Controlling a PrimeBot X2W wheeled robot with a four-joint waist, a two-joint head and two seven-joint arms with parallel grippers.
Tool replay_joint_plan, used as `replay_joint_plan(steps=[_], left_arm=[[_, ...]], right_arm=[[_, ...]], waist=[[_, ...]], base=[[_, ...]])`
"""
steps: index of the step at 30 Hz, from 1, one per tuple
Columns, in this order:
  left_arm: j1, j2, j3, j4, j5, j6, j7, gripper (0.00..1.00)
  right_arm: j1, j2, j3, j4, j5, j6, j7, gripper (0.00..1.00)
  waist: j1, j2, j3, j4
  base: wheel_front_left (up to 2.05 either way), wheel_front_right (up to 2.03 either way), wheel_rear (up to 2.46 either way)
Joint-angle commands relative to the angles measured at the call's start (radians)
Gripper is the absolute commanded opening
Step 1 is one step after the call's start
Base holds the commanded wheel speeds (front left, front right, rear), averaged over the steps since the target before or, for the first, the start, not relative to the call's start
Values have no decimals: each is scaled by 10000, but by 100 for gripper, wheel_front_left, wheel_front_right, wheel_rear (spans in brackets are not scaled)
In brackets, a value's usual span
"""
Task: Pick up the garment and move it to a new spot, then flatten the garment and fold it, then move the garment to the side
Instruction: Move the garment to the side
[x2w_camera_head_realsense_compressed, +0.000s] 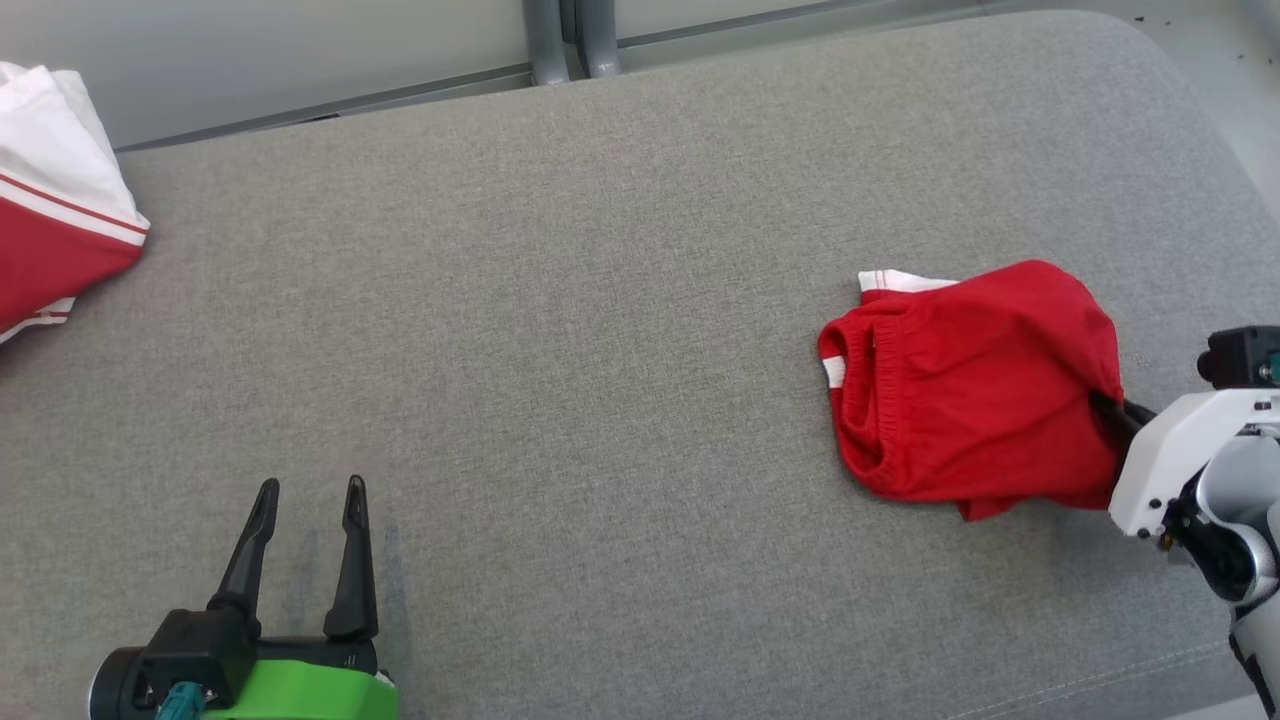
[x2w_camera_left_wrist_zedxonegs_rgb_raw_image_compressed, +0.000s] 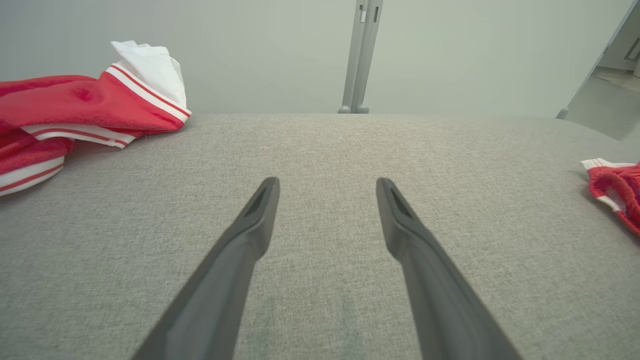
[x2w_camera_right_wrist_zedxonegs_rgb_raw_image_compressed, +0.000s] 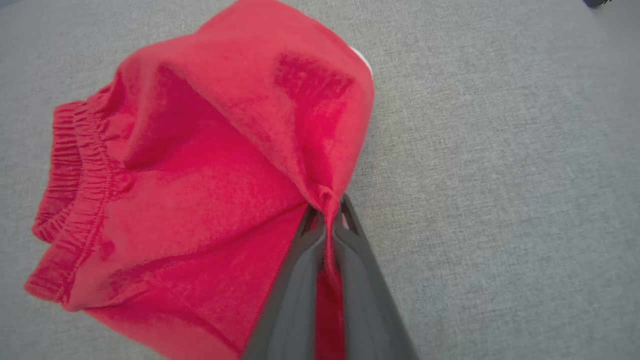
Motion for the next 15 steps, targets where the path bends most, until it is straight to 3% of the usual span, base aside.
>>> replay_joint_plan(steps=[1, 9, 15], left_arm=[[-163, 126, 9, -16, 35, -51, -29, 100], [-626, 435, -87, 10, 135, -84, -29, 100], [-1011, 584, -312, -9, 196, -119, 15, 100]], right_arm=[[-300, 3, -18, 52, -103, 1, -97, 0], [-2503, -594, 161, 1296, -1504, -1, -349, 0], [-3722, -1053, -350, 2425, -2188, -1, -630, 0]], waist=[[0, 120, 312, -225], [0, 120, 1213, -112], [0, 120, 1717, 289]], base=[[0, 0, 0], [0, 0, 0], [0, 0, 0]])
